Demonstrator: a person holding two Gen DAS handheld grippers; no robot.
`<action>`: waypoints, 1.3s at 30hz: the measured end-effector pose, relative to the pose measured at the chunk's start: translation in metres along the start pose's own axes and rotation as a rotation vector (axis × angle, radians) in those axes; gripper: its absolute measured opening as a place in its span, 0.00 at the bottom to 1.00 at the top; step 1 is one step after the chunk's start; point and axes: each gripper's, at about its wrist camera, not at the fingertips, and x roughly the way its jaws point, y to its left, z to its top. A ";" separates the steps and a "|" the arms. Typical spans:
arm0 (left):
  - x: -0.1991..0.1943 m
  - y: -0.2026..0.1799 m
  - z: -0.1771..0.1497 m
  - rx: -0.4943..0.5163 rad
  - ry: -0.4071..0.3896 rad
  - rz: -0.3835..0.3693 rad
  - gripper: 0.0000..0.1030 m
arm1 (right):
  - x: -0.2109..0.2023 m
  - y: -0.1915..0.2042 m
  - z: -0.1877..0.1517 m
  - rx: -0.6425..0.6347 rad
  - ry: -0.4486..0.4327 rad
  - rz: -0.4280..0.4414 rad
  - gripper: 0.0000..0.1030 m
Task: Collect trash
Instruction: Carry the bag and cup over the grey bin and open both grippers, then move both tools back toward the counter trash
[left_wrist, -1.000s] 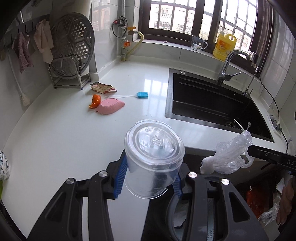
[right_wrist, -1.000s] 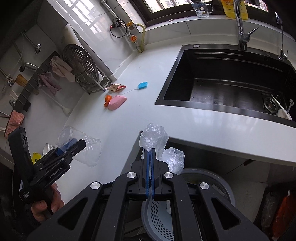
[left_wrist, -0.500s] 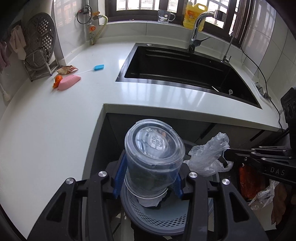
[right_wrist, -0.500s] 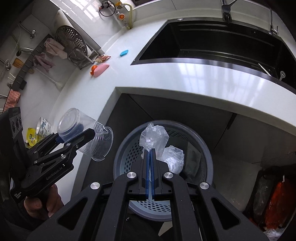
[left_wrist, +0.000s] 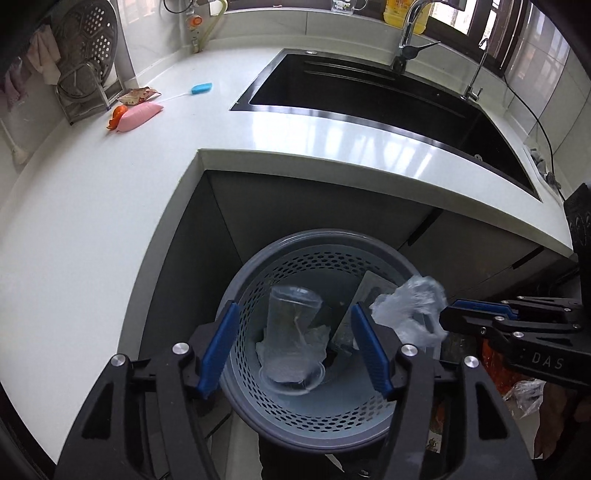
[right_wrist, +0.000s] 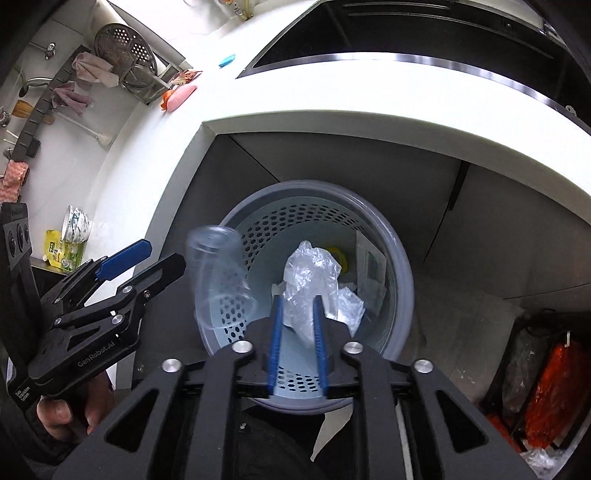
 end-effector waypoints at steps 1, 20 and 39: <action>-0.002 0.000 -0.001 -0.004 -0.003 0.008 0.63 | -0.002 -0.001 -0.001 -0.001 -0.005 0.007 0.28; -0.052 0.015 -0.004 -0.079 -0.093 0.084 0.66 | -0.023 0.007 0.002 -0.060 -0.045 0.034 0.28; -0.060 0.063 0.035 -0.129 -0.155 0.077 0.68 | -0.011 0.055 0.061 -0.121 -0.065 0.034 0.36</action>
